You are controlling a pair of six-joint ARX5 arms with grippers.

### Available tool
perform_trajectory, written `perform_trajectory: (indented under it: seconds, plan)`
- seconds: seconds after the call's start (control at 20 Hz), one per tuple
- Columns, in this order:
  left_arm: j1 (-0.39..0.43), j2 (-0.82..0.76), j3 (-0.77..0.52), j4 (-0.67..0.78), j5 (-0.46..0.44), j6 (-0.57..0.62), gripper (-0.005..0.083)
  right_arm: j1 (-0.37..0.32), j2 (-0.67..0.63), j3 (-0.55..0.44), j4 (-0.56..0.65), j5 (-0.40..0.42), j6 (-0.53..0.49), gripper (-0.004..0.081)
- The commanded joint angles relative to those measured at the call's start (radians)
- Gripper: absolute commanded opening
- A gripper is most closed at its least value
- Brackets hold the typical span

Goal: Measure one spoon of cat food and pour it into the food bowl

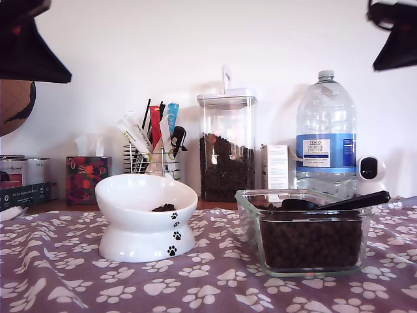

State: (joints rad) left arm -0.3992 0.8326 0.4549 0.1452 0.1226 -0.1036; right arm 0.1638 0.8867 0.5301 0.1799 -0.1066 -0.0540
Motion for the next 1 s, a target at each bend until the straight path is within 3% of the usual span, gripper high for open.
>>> perform_trajectory:
  seconds: [0.0, 0.25, 0.55, 0.95]
  plan:
    - [-0.003, -0.016, -0.034, 0.019, 0.008, 0.008, -0.002, -0.007, -0.05, -0.086, 0.037, -0.006, -0.004, -0.001]
    - [-0.041, -0.077, -0.04, -0.01, -0.002, 0.036, -0.002, 0.033, -0.214, -0.212, -0.019, 0.055, 0.005, -0.001]
    - [-0.126, -0.148, -0.076, -0.077, -0.066, 0.06, -0.002, 0.154, -0.369, -0.233, -0.09, 0.258, -0.002, -0.001]
    - [-0.16, -0.204, -0.141, -0.087, -0.103, 0.058, -0.0019, 0.23, -0.436, -0.233, -0.221, 0.268, 0.015, -0.001]
